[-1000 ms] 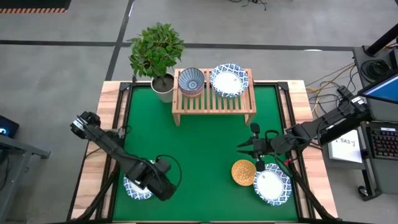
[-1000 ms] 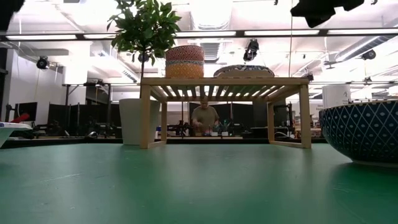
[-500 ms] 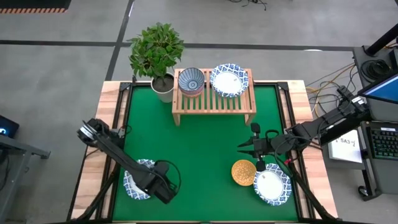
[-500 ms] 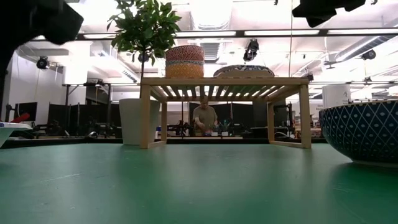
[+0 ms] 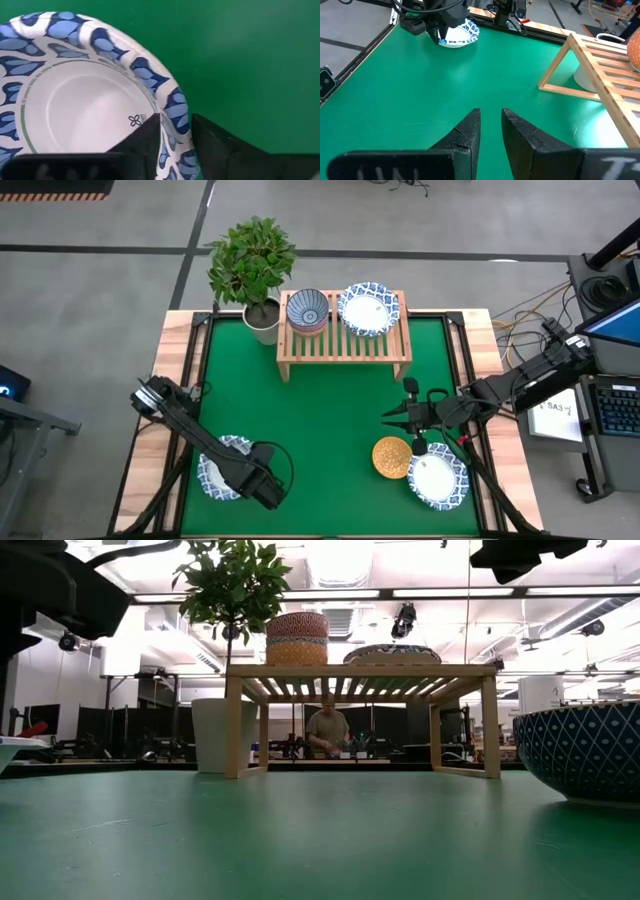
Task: Place and stack bowls onto a shelf
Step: Stack the blue patterned bowl on top of the blue patterned bowl on the shelf
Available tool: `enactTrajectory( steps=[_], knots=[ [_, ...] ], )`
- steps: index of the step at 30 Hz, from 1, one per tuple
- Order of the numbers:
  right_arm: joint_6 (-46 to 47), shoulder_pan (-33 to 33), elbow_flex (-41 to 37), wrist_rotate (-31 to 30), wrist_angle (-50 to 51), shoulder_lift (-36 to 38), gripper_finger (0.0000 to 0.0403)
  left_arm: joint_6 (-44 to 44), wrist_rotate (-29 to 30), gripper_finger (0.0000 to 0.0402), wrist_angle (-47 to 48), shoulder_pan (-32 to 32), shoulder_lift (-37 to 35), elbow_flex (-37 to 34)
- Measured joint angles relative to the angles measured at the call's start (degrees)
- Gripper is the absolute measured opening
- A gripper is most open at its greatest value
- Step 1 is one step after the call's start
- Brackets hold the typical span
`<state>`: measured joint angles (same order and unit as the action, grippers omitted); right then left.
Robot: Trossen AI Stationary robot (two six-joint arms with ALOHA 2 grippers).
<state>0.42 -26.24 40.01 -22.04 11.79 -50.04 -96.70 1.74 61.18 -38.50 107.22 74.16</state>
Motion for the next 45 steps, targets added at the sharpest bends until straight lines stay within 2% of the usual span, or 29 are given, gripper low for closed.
enactTrajectory(
  steps=[5,10,14,18,21,25,31,37,45],
  knots=[
    [0.0,0.0,0.0,0.0,0.1,0.0,0.0068,1.2,-0.9,0.0013,-0.3,0.0,0.0,0.0],
    [0.8,0.0,0.0,0.0,1.8,0.1,0.0068,4.4,-4.5,0.0009,-0.6,0.0,-0.9,0.1],
    [2.8,0.0,-0.1,0.0,4.3,0.6,0.0068,13.7,-5.8,0.0004,0.9,0.0,-1.8,3.7],
    [3.3,0.0,-0.1,0.0,5.4,1.9,0.0068,29.1,-4.7,0.0002,2.1,0.0,-2.1,10.9],
    [3.6,0.0,-0.1,0.0,5.5,2.9,0.0068,38.6,0.5,0.0002,3.5,0.3,-2.1,17.4],
    [4.3,0.0,-0.1,1.0,6.6,3.8,0.0068,48.1,11.9,0.0001,6.7,1.4,-1.6,25.8],
    [4.1,-0.1,-0.1,2.9,7.0,4.6,0.0068,67.1,24.1,0.0001,7.0,4.5,-1.5,34.5],
    [3.2,-0.2,-0.1,3.2,7.3,5.4,0.0068,85.3,29.9,0.0001,5.0,10.6,-1.5,39.4],
    [2.6,-0.2,-0.1,4.5,7.5,6.0,0.0068,107.3,30.3,0.0000,0.3,20.0,-1.5,42.4]
  ],
)
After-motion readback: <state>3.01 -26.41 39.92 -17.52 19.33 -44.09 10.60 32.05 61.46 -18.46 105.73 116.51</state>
